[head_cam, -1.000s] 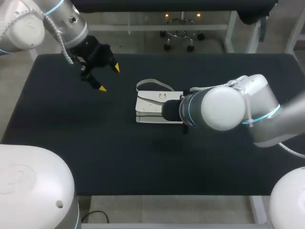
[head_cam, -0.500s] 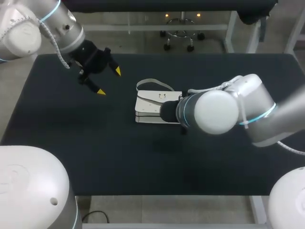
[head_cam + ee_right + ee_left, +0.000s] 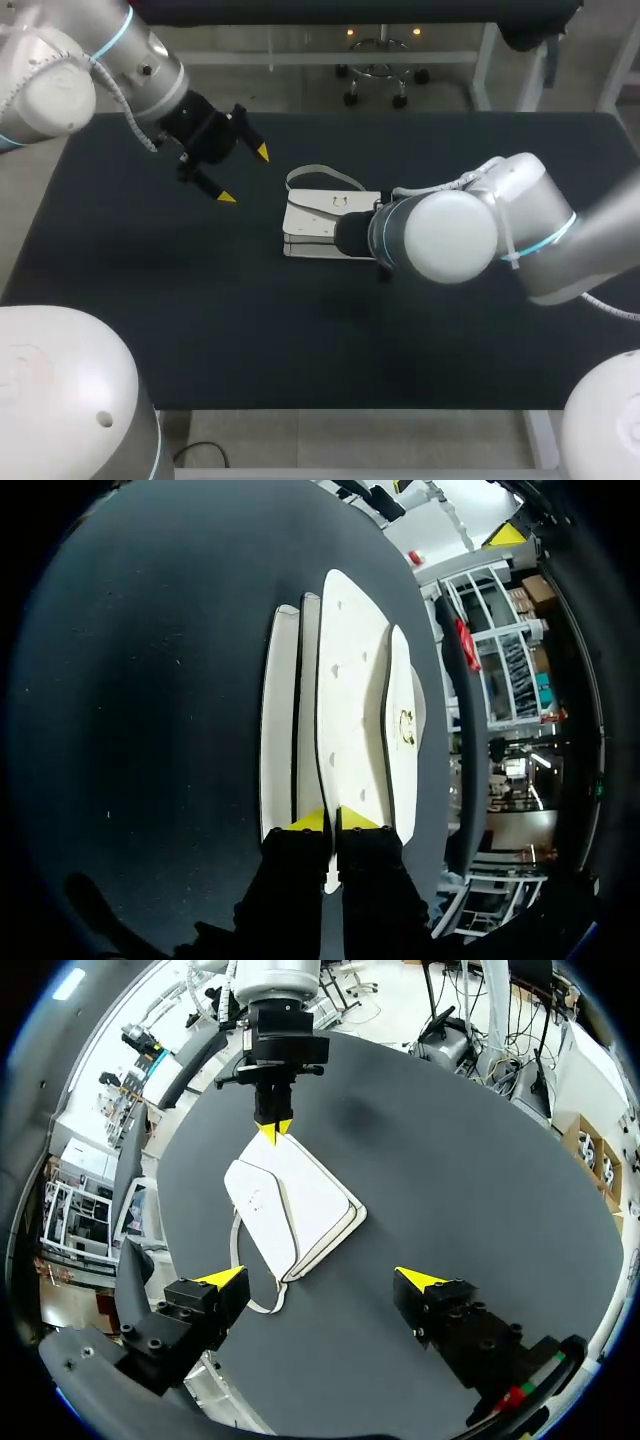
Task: Pick up the bag, open it, inspect its contents, close it, and place it on the opposite side
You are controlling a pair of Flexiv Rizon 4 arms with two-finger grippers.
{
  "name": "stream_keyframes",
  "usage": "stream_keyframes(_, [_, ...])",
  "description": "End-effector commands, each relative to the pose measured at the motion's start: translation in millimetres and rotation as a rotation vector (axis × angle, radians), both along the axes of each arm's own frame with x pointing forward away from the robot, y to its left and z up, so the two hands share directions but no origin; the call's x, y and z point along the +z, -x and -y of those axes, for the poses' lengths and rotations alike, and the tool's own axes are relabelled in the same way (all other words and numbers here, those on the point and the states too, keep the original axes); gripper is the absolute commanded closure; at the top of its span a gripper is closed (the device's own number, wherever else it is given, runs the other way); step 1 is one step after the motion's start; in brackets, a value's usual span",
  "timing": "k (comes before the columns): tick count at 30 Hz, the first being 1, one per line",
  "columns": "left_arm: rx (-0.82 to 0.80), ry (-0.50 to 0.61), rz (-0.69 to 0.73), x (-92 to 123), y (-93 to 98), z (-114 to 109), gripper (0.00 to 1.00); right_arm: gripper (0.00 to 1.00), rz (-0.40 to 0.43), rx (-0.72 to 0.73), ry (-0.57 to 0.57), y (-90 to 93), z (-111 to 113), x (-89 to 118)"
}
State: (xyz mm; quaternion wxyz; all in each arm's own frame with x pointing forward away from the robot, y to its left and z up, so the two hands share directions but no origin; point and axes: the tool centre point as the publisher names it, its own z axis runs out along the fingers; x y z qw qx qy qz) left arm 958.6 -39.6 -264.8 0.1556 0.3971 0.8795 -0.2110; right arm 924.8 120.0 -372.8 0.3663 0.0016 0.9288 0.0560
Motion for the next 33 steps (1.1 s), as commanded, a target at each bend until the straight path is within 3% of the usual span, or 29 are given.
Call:
stream_keyframes(1, [-0.018, 0.096, 0.04, -12.3, 2.0, 3.1, 0.0, 1.0, 0.015, 0.005, -0.009, 1.7, 1.5, -4.6])
stream_keyframes(7, [-0.032, 0.15, 0.022, -20.7, -6.1, 23.8, 0.02, 1.0, 0.015, 0.005, -0.009, 1.7, 1.5, -4.6])
stream_keyframes(8, [-0.045, 0.16, 0.022, -21.1, -7.0, 26.5, 0.09, 1.0, 0.015, 0.005, -0.009, 1.7, 1.5, -4.6])
stream_keyframes(9, [-0.056, 0.168, 0.017, -21.8, -8.7, 31.8, 0.3, 1.0, 0.015, 0.005, -0.009, 1.7, 1.5, -4.6])
stream_keyframes(12, [-0.07, 0.192, 0.02, -25.9, -12.3, 42.6, 0.52, 1.0, 0.015, 0.005, -0.009, 1.7, 1.5, -4.6])
stream_keyframes(26, [-0.087, 0.288, 0.044, -59.1, -19.2, 74.4, 0.55, 1.0, 0.015, 0.005, -0.009, 1.7, 1.5, -4.6])
stream_keyframes(33, [-0.114, 0.244, 0.032, -63.8, -14.4, 86.3, 0.54, 1.0, 0.015, 0.005, -0.009, 1.7, 1.5, -4.6])
